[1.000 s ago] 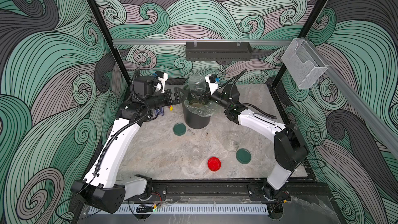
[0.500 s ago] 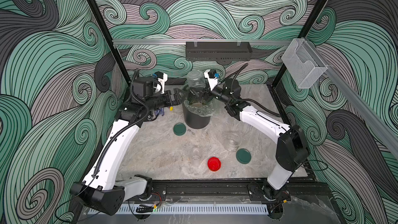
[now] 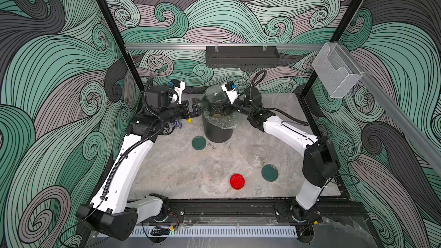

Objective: Empty expired oatmeal from jars
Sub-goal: Pour the expired oatmeal into the trash bin.

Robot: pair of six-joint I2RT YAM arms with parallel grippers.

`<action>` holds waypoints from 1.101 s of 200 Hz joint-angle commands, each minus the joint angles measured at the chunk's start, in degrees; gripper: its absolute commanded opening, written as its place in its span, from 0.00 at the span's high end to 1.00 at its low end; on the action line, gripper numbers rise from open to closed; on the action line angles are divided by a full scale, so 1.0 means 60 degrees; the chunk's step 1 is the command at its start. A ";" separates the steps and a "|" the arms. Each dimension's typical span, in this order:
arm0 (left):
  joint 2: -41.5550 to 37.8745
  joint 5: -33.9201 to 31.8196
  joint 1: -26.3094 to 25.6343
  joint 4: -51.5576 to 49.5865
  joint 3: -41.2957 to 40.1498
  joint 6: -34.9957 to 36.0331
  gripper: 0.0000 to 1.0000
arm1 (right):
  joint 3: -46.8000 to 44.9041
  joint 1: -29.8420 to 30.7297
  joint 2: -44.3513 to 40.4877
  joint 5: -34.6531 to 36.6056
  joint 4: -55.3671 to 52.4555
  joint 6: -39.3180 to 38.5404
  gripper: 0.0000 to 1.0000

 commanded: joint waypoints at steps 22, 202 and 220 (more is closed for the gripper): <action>-0.0055 0.0089 0.0072 0.0090 -0.0007 0.0042 0.01 | 0.0992 -0.0026 -0.0746 -0.0403 0.0341 -0.0355 0.72; -0.0022 0.0133 0.0079 0.0170 -0.0222 -0.0040 0.01 | 0.1134 0.0106 -0.0389 -0.0032 -0.0368 -0.0812 0.73; -0.0011 0.0148 0.0074 0.0146 -0.0127 0.0011 0.01 | 0.1429 -0.0051 -0.0445 -0.0668 -0.0244 -0.0200 0.73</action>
